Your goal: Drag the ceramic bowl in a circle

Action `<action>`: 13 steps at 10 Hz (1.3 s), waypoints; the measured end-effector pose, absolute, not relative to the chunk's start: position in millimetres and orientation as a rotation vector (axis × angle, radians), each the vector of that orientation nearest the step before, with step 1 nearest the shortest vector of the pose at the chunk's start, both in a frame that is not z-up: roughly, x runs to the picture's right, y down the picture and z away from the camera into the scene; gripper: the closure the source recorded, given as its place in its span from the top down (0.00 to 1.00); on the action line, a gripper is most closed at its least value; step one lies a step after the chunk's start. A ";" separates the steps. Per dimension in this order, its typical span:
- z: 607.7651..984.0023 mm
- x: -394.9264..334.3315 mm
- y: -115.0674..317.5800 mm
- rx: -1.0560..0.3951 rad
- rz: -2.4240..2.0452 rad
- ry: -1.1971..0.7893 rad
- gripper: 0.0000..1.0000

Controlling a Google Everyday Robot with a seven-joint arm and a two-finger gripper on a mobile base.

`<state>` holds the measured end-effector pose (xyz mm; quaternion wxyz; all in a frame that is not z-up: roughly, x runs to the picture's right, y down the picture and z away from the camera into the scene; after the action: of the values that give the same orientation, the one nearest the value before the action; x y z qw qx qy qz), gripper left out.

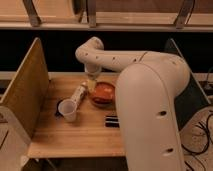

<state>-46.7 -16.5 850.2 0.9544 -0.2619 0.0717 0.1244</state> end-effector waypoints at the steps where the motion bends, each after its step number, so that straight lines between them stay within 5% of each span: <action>1: 853.6 -46.8 2.0 -0.581 0.246 0.173 0.80; 8: 902.7 -65.2 88.5 -0.873 0.303 0.220 0.80; 13: 920.7 -83.4 70.2 -0.848 0.208 0.221 0.80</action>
<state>-83.4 70.2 920.7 0.9004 -0.4096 0.1069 0.1003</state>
